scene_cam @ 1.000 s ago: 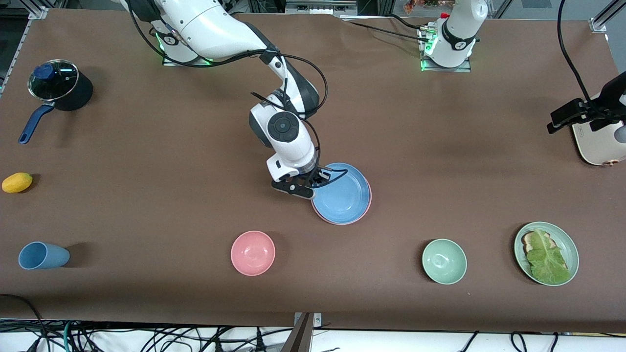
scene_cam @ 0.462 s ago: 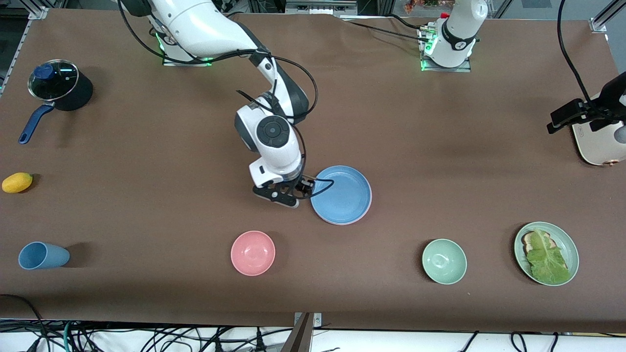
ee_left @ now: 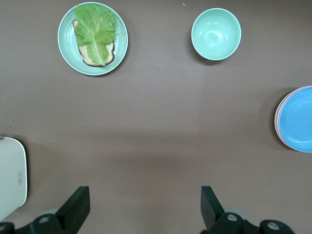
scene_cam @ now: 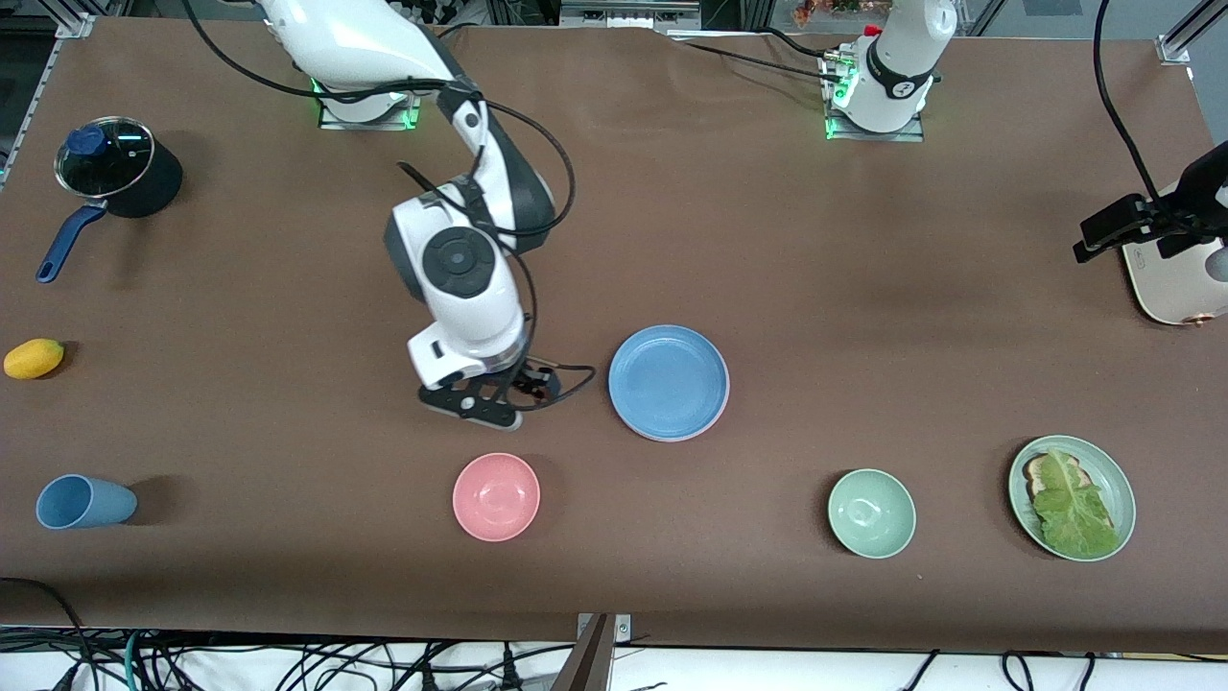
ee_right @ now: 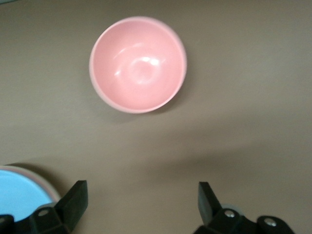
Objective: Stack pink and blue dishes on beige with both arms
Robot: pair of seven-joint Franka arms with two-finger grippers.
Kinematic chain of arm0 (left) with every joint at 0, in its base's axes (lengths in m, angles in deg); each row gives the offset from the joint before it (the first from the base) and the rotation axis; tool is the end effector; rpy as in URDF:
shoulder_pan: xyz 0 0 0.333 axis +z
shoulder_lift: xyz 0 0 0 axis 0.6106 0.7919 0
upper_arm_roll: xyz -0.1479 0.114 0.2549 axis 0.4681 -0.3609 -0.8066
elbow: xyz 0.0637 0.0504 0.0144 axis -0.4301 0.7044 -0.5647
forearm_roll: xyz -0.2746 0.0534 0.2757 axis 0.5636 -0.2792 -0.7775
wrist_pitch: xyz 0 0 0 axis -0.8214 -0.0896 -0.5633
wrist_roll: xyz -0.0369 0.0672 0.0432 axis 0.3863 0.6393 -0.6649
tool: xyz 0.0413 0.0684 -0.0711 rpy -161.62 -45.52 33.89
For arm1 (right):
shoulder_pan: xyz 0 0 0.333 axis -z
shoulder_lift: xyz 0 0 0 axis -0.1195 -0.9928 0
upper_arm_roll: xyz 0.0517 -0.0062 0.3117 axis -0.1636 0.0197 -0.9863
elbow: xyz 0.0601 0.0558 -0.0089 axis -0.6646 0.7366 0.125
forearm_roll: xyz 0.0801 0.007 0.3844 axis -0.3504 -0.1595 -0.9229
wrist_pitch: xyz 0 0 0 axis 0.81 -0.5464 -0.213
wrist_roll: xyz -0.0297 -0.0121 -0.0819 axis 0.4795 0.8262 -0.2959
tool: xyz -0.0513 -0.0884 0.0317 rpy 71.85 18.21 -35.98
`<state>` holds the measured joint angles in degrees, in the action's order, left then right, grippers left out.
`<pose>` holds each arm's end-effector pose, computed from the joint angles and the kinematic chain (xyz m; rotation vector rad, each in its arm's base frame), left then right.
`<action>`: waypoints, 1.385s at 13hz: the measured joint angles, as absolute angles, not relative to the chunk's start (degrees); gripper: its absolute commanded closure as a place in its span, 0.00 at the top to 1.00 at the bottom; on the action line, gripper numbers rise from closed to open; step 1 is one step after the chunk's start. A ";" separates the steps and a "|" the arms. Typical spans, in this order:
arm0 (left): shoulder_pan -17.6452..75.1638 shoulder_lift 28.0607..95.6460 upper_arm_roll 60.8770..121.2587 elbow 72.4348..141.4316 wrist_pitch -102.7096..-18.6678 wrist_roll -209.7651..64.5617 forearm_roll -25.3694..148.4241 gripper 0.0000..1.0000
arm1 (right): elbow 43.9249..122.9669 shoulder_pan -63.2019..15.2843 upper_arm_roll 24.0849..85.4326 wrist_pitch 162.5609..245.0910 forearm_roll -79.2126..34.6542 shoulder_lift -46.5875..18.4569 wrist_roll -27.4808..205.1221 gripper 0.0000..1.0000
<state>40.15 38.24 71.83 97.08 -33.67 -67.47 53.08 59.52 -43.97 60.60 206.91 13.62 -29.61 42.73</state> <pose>0.5634 0.0334 0.6073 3.1290 0.1323 -0.0493 0.6531 0.3556 0.3530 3.0772 -0.3477 0.2077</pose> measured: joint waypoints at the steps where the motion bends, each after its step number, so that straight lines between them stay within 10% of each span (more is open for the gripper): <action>1: 40.15 38.24 71.83 97.08 -33.67 -67.47 53.08 1.00 | 59.52 -42.28 60.96 205.89 13.43 -28.96 45.34 1.00; 12: 40.20 38.29 71.83 97.08 -33.72 -67.47 53.08 1.00 | 62.03 -32.21 64.68 181.77 10.77 -9.02 68.84 1.00; 18: 40.23 38.29 71.83 97.08 -33.73 -67.47 53.08 1.00 | 68.69 -12.53 50.25 177.56 12.89 3.07 78.39 1.00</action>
